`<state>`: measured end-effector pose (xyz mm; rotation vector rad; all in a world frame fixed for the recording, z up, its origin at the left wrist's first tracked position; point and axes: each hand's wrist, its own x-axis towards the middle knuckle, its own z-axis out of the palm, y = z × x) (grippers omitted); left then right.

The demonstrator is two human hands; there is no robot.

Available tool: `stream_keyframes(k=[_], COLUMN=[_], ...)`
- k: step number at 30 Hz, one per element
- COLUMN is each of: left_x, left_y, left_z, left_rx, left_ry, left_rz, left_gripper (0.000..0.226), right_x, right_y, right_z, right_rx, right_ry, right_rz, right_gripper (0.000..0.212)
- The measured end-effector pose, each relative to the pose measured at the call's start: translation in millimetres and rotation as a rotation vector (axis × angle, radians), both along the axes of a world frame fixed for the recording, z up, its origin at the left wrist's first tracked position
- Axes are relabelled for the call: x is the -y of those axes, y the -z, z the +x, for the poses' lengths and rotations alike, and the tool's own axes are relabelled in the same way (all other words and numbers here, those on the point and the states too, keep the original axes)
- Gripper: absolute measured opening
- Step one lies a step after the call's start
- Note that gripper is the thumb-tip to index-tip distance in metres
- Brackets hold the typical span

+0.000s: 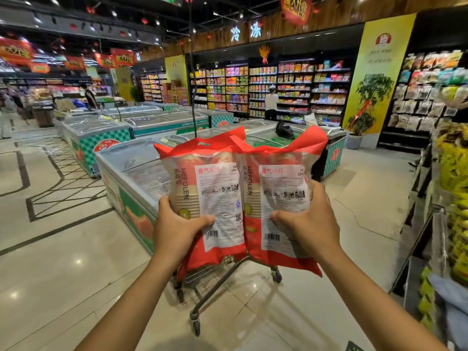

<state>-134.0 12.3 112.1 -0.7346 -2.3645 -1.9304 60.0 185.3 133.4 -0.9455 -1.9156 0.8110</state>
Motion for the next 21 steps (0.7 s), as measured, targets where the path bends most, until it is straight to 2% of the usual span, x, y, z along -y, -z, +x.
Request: stream_keyframes(k=[5, 14, 21], left_x=[-47, -164, -248], left_y=[10, 14, 29], left_z=[-33, -103, -160], left_rx=[0.019, 0.045, 0.071], left_ry=[-0.005, -0.074, -0.145], left_rz=[-0.029, -0.064, -0.075], left_gripper=[0.079, 0.095, 0.083], right_x=[-49, -179, -282], right_y=[12, 38, 48], right_z=[-31, -119, -190], right_rx=[-0.009, -0.022, 0.004], right_ry=[-0.017, -0.073, -0.162], right_rz=[-0.016, -0.117, -0.180], right_gripper=[0.079, 0.086, 0.084])
